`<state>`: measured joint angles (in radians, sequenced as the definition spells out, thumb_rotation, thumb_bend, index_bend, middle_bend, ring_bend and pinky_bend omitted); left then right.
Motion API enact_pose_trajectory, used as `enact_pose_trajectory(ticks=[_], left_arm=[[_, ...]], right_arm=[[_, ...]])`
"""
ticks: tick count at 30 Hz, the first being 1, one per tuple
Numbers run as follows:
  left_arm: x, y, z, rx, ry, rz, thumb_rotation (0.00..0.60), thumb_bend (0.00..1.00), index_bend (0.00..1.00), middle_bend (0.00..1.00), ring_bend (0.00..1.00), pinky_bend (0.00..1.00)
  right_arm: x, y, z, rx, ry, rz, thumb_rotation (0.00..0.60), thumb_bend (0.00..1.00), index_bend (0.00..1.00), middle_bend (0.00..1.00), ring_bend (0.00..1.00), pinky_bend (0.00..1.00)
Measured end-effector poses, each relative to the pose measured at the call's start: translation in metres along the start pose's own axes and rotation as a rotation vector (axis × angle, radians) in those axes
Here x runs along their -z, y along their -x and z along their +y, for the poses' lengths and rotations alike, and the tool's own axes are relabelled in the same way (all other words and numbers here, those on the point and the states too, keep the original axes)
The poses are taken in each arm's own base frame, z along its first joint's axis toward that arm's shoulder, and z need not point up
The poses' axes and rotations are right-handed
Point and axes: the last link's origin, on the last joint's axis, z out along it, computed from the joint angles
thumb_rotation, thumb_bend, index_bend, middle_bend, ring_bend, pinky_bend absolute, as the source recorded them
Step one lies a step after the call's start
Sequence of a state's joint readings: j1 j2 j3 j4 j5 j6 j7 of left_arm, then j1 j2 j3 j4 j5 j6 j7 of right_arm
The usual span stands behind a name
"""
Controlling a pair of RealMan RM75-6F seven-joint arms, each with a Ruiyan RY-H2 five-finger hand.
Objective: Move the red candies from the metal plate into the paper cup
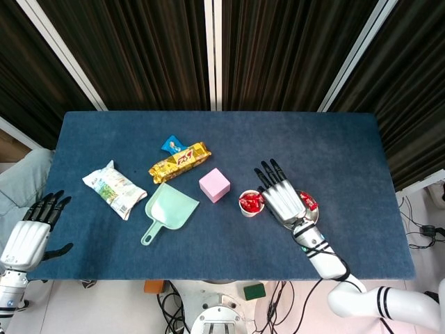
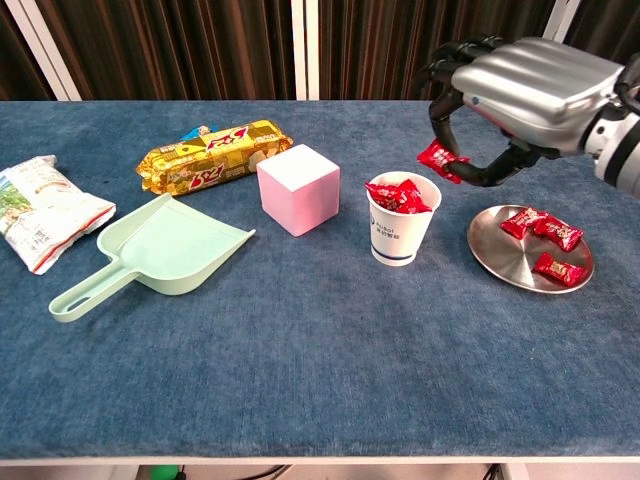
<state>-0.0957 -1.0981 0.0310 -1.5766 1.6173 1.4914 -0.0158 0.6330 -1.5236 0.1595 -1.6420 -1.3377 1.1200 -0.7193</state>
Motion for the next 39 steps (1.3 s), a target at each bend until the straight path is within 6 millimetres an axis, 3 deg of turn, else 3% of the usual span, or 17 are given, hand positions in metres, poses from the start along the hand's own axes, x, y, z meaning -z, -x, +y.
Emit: enact_pose_trajectory(ticks=[8, 19, 29, 35, 39], left_arm=[[0.001, -0.001, -0.001, 0.006, 0.003, 0.005, 0.600, 0.10, 0.09, 0.03, 0.00, 0.15], [0.001, -0.001, -0.001, 0.006, 0.003, 0.002, 0.600, 0.10, 0.09, 0.03, 0.00, 0.15], [0.001, -0.001, -0.001, 0.004, 0.004, 0.002, 0.600, 0.10, 0.09, 0.03, 0.00, 0.15], [0.001, 0.000, 0.000, 0.001, 0.005, -0.001, 0.600, 0.10, 0.09, 0.03, 0.00, 0.15], [0.001, -0.001, -0.001, 0.004, 0.003, 0.003, 0.600, 0.10, 0.09, 0.03, 0.00, 0.15]], right_arm=[[-0.022, 0.012, -0.014, 0.011, 0.002, -0.028, 0.600, 0.48, 0.70, 0.11, 0.00, 0.00], [-0.027, 0.018, -0.020, 0.012, -0.010, -0.047, 0.600, 0.47, 0.65, 0.10, 0.00, 0.00], [-0.021, 0.017, -0.016, 0.011, -0.020, -0.052, 0.600, 0.36, 0.27, 0.06, 0.00, 0.00], [-0.013, 0.008, -0.012, -0.010, -0.025, -0.010, 0.600, 0.34, 0.18, 0.06, 0.00, 0.00], [0.002, 0.002, 0.004, -0.034, 0.006, 0.035, 0.600, 0.34, 0.16, 0.05, 0.00, 0.00]])
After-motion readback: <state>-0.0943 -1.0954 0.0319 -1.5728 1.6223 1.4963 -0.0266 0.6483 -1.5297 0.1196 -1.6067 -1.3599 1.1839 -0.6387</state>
